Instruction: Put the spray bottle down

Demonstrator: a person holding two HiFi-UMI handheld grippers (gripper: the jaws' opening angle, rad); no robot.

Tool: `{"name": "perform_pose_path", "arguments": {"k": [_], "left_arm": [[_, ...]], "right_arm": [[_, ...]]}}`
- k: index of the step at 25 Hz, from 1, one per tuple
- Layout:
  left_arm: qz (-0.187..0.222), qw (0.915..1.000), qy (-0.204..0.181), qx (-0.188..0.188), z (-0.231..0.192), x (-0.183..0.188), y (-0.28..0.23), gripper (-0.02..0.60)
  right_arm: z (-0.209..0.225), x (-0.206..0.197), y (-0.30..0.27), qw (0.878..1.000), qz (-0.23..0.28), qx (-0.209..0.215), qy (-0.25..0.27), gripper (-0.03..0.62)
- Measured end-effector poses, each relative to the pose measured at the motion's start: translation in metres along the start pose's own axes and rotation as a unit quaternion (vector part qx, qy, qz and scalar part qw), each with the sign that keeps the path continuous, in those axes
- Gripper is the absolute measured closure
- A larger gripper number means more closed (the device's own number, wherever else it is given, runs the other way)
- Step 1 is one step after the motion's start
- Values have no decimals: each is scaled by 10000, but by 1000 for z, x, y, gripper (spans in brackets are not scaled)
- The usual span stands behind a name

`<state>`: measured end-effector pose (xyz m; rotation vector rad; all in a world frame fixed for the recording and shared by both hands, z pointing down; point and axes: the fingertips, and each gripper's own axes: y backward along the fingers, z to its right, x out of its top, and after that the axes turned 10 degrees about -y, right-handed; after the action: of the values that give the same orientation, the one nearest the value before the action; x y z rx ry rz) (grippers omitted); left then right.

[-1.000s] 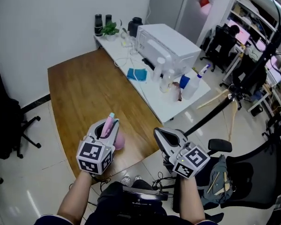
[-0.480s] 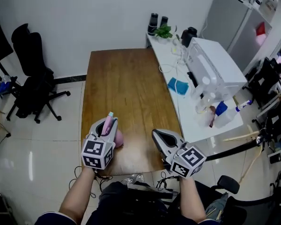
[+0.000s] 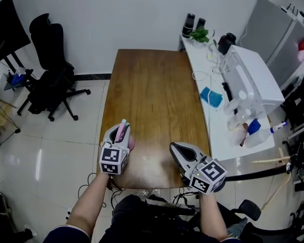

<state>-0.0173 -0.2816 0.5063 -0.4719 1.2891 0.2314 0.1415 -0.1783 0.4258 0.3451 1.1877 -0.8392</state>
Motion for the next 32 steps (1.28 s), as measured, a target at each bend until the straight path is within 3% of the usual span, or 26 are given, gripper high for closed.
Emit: {"name": "perform_pose_path", "arguments": {"k": [9, 21, 27, 32], "left_arm": [[101, 9992, 23, 379, -19, -18, -15, 497], [180, 9991, -143, 370, -9, -16, -23, 491], [226, 9996, -22, 195, -6, -17, -19, 414], [217, 9997, -8, -67, 2, -17, -13, 307]], "right_arm": [[4, -8, -3, 9997, -231, -120, -3, 594], [10, -7, -2, 9997, -139, -208, -58, 594], [8, -5, -5, 9998, -89, -168, -51, 594], [5, -3, -10, 9999, -59, -97, -55, 594]]}}
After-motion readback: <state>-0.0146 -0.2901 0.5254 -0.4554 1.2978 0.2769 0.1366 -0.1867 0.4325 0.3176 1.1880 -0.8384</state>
